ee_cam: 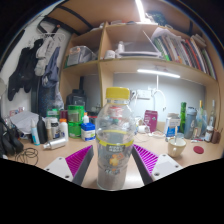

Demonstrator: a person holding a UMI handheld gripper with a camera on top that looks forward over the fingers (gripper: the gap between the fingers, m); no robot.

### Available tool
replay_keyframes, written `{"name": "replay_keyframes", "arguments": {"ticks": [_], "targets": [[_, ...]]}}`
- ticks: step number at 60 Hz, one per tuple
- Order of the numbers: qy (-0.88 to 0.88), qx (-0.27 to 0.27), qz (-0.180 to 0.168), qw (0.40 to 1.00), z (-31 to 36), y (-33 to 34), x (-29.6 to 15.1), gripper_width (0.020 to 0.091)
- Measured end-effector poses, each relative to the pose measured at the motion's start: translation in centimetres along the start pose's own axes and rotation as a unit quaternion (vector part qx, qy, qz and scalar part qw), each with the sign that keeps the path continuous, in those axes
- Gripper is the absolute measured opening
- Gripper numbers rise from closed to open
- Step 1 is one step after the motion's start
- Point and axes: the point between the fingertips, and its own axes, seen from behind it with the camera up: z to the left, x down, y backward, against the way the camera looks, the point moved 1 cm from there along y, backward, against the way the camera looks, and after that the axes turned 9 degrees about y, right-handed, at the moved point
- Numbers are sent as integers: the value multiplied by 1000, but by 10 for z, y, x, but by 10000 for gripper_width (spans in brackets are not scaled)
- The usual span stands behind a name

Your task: Pour water

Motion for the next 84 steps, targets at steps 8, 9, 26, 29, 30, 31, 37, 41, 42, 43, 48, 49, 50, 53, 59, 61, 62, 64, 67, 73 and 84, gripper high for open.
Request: {"name": "replay_keyframes", "arguments": {"ticks": [8,9,26,29,30,31,37,41,42,43,48,49,50,53,59,61,62,64,67,73,84], "targets": [[-19,9,18,1000,-4,-27,11,745],[-23,8,21,999,-3,-29,14,669],[-47,7,21,999,-6,-30,15,471],[-47,3,21,999,-5,-30,15,471],[-47,1,21,999,-5,-31,15,471],[-46,-2,23,999,-4,-31,16,471],[-76,-26,32,996,-1,-30,12,467],[-115,-42,28,992,-8,-31,-3,468],[-127,-42,25,991,-11,-32,-9,469],[-141,-45,20,989,-16,-32,-15,469],[-233,-52,-2,971,-45,-35,-43,467],[-258,-55,-5,965,-50,-36,-48,467],[-283,-58,-7,957,-56,-37,-53,469],[-367,-66,-10,928,-70,-43,-65,469],[-544,-90,10,834,-103,-62,-61,467],[-598,-101,22,794,-110,-68,-58,466],[-623,-108,27,774,-114,-71,-57,466],[-669,-121,38,732,-118,-76,-55,467],[-724,-134,46,675,-121,-80,-55,465],[-776,-153,36,611,-140,-93,-55,465],[-856,-201,15,475,-154,-85,-74,466]]}}
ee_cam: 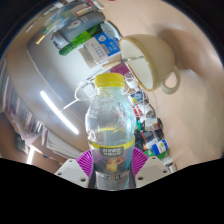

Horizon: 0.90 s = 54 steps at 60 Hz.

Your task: Pour water

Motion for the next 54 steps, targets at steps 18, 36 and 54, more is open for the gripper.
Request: {"name": "replay_keyframes", "arguments": {"ticks": [18,36,54], "targets": [[-99,-25,-1,995,12,3,-4,466],[-30,-18,33,999,10,-2,26,465],[558,-34,-32,828,166,49,14,469]]}}
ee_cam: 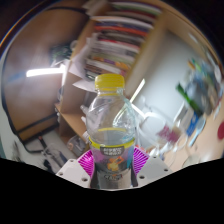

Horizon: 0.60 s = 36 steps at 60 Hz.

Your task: Pour water

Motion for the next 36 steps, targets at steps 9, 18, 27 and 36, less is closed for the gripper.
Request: {"name": "replay_keyframes", "arguments": {"ticks": [9,18,27,36], "targets": [[261,113,-67,956,-55,33,-100,468],[350,231,-15,908,-194,62,-110,472],[348,296,55,888,-328,97,-74,470],[344,294,90,887,-375,110,-43,479]]}}
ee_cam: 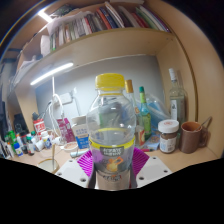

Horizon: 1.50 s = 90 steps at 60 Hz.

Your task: Pour water

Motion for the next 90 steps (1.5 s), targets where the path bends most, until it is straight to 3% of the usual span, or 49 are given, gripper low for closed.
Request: {"name": "replay_keyframes", "arguments": {"ticks": [13,19,23,37,44,48,51,66,90], "targets": [[46,-5,-20,999,7,-10,3,493],[61,-13,0,998,14,-16,16,507],[84,-11,-17,996,15,-17,13,500],[81,-12,1,997,13,-20,16,526],[83,-8,13,996,14,-18,18,598],[73,-14,45,996,16,-13,31,746],[70,-22,47,996,20,-7,33,857],[96,3,27,995,9,53,16,845],[87,-3,-15,996,55,254,-7,850]]}}
